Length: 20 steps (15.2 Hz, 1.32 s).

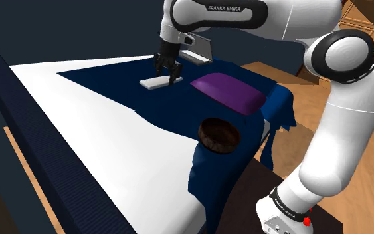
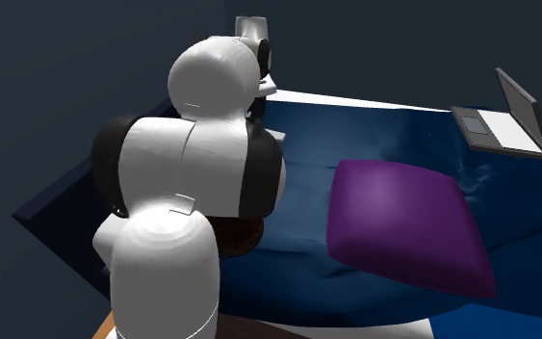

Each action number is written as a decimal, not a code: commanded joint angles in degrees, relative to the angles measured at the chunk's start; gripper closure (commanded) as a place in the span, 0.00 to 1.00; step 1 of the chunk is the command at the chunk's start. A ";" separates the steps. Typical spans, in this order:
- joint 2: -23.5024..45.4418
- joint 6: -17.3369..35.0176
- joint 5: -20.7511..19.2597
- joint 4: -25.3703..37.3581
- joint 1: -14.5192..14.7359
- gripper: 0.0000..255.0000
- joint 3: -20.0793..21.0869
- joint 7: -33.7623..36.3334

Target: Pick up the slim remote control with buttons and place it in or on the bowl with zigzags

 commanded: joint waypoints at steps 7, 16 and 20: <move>-21.57 6.10 9.27 -25.68 -4.44 1.00 -0.25 -5.73; -44.05 5.36 17.04 -46.54 -2.84 1.00 -4.36 -12.48; -54.08 2.81 18.78 -54.14 -1.19 1.00 -6.61 -14.54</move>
